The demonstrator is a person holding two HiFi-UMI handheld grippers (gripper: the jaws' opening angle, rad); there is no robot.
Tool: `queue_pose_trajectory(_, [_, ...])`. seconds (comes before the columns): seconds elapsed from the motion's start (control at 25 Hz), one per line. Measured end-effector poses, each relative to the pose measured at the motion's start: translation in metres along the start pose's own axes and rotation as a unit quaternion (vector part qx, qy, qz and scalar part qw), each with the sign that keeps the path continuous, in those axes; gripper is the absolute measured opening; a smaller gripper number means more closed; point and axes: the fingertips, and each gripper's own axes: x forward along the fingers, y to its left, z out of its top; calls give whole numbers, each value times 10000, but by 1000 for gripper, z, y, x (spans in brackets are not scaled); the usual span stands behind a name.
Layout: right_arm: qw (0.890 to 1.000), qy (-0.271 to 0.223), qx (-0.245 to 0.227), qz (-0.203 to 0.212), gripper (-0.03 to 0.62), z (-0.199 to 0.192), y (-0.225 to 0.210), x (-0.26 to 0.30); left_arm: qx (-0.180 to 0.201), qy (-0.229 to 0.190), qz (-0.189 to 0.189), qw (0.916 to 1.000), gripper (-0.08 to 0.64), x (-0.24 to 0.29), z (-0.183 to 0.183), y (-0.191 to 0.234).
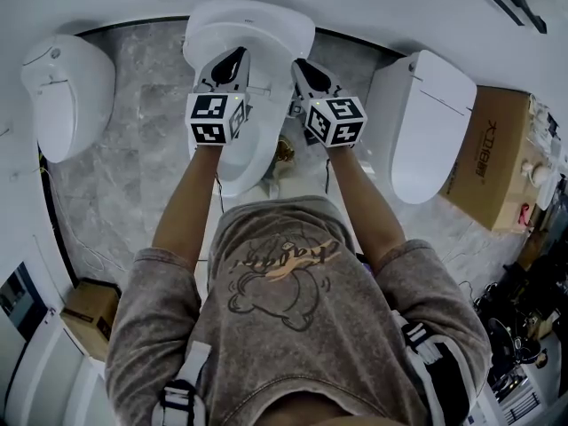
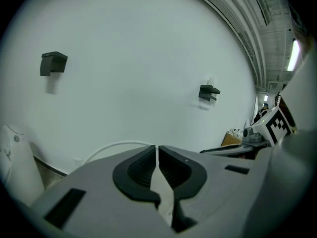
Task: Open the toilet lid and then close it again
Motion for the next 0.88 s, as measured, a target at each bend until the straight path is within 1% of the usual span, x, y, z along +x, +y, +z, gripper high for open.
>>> queue_pose_trajectory(0.08, [10000, -46, -31, 26, 31, 6, 4, 3, 19, -46, -4, 10000, 14, -3, 5, 7])
queue_pose_trajectory(0.12, [10000, -63, -46, 39, 31, 8, 5, 5, 38, -67, -26, 10000, 32, -4, 7, 9])
queue_pose_trajectory(0.16, [9999, -66, -56, 63, 34, 10, 7, 7, 62, -84, -56, 9999, 78, -3, 10, 11])
queue_pose_trajectory(0.2, [9999, -51, -58, 107, 57, 10, 10, 10, 92, -96, -85, 9999, 109, -3, 11, 12])
queue_pose_trajectory(0.28, [9997, 3, -27, 234, 182, 9, 15, 17, 178, -102, -132, 9997, 155, 0, 14, 14])
queue_pose_trajectory(0.32, [9996, 28, -4, 290, 222, 9, 17, 21, 227, -98, -154, 9996, 178, 2, 15, 16])
queue_pose_trajectory(0.4, [9994, 79, 4, 350, 266, 9, 20, 29, 304, -80, -202, 9993, 221, 7, 16, 21])
queue_pose_trajectory(0.52, [9991, 188, -95, 360, 272, 10, 19, 45, 345, 10, -252, 9991, 255, 17, 16, 34])
queue_pose_trajectory(0.72, [9982, 333, -228, 438, 272, 13, 15, 70, 447, 173, -278, 9985, 264, 38, 16, 55])
queue_pose_trajectory(0.88, [9967, 524, -297, 544, 272, 8, 18, 83, 422, 349, -401, 9977, 265, 51, 10, 61])
